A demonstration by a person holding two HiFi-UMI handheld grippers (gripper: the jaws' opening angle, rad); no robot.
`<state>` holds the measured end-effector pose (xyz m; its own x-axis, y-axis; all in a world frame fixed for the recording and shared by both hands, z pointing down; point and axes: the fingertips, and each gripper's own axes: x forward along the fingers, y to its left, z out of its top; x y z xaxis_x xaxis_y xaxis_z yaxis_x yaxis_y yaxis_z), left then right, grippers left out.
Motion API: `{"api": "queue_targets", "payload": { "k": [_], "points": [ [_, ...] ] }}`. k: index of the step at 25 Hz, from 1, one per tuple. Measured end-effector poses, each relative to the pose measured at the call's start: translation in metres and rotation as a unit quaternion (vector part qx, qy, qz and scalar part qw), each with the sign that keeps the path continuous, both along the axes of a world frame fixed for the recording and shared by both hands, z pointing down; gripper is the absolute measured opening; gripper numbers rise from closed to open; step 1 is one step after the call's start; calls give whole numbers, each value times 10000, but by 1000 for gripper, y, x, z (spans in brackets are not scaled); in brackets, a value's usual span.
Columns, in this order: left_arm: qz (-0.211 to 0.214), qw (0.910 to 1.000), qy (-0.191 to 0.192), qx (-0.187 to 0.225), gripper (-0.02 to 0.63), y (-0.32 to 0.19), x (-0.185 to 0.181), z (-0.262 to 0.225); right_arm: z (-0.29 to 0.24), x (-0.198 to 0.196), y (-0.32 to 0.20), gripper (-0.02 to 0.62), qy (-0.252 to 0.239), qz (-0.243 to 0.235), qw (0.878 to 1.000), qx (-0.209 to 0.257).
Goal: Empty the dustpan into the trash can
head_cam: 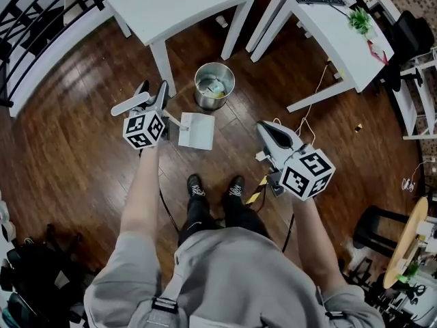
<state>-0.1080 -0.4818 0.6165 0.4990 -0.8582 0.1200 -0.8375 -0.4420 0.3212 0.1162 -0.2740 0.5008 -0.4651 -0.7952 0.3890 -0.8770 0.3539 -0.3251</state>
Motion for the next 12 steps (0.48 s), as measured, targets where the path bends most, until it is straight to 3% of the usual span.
{"api": "queue_targets", "payload": {
  "k": [5,12],
  "points": [
    [-257,9995,-75,-159,279,1,-34,15,2,-21,-6,-2,8,-220,9998,2],
    [-324,9966,-230,-717,293,24,-57,47,1,-39,-8,-2,30,-326,9995,35]
  ]
}}
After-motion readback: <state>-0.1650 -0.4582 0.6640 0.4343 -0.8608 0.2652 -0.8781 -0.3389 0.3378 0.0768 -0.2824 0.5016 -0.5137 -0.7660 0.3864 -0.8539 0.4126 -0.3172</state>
